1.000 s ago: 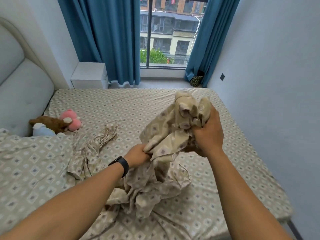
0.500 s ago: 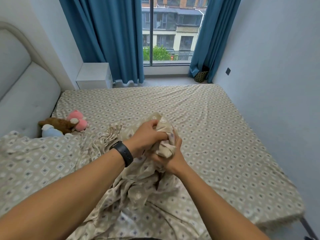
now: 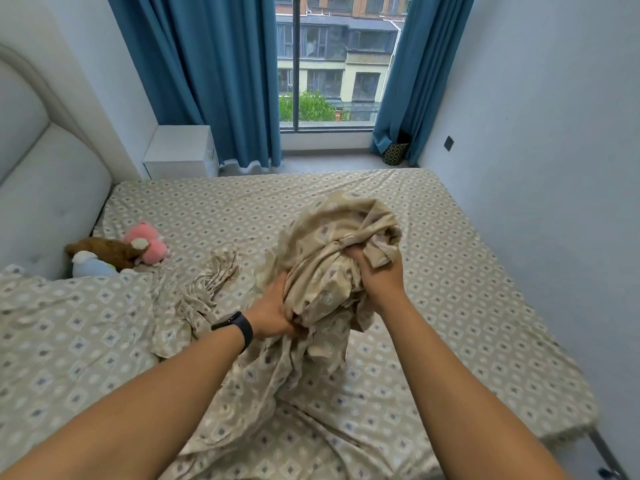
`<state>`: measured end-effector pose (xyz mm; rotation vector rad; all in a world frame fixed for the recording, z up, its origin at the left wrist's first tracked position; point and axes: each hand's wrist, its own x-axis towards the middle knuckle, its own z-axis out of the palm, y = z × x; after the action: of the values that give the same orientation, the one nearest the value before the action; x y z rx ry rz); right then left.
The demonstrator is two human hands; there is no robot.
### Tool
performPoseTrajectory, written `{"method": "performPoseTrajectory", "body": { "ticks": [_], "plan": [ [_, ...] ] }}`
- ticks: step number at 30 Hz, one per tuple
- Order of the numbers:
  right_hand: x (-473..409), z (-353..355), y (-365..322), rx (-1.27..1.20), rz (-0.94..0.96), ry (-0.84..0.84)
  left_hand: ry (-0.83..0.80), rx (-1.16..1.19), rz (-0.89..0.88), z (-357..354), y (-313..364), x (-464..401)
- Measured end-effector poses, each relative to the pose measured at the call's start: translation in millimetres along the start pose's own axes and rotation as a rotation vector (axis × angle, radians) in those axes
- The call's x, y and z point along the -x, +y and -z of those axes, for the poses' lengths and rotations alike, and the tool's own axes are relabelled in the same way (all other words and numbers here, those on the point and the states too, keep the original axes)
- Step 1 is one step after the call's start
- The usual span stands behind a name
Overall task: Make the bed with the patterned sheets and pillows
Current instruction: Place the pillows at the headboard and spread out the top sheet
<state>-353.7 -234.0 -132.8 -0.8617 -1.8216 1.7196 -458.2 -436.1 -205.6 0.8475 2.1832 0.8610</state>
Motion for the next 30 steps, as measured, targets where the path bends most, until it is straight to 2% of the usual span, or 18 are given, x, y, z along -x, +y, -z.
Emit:
{"method": "performPoseTrajectory", "body": {
  "ticks": [2, 4, 6, 8, 10, 11, 13, 15, 18, 22, 30],
  "plan": [
    [-4.6, 10.8, -5.1, -0.041, -0.01, 0.016, 0.031, 0.033, 0.04, -3.2, 4.7, -4.7],
    [-6.2, 25.8, -12.8, 0.047, 0.033, 0.073, 0.039, -0.083, 0.038, 1.9, 6.0, -12.5],
    [-9.7, 47.5, -12.3, 0.392, 0.162, 0.176, 0.077, -0.101, 0.033, 10.0, 7.9, -18.2],
    [-9.7, 69.2, -4.7, 0.881, 0.297, 0.201, 0.189, -0.06, 0.036, 20.9, 19.7, -24.9],
    [-7.2, 80.0, 9.5, 1.173, 0.264, 0.099, 0.334, -0.003, 0.008, 31.2, 44.5, -33.0],
    [-4.2, 81.1, 17.8, 1.202, 0.22, 0.01, 0.401, 0.044, -0.005, 33.9, 59.1, -38.2],
    [0.7, 79.4, 32.8, 1.098, 0.173, -0.11, 0.465, 0.168, -0.001, 36.1, 91.6, -53.4],
    [6.6, 78.1, 43.1, 0.969, 0.149, -0.09, 0.424, 0.293, -0.005, 31.3, 126.3, -68.6],
    [2.5, 92.6, 41.5, 0.847, 0.121, 0.07, 0.364, 0.327, -0.063, 16.7, 178.1, -92.6],
    [-25.1, 152.2, 20.7, 0.837, 0.132, 0.291, 0.288, 0.417, -0.141, -13.6, 260.4, -132.5],
    [-71.2, 279.7, -31.3, 0.731, 0.186, 0.813, 0.088, 0.479, -0.466, -81.9, 442.3, -191.3]
  ]
}}
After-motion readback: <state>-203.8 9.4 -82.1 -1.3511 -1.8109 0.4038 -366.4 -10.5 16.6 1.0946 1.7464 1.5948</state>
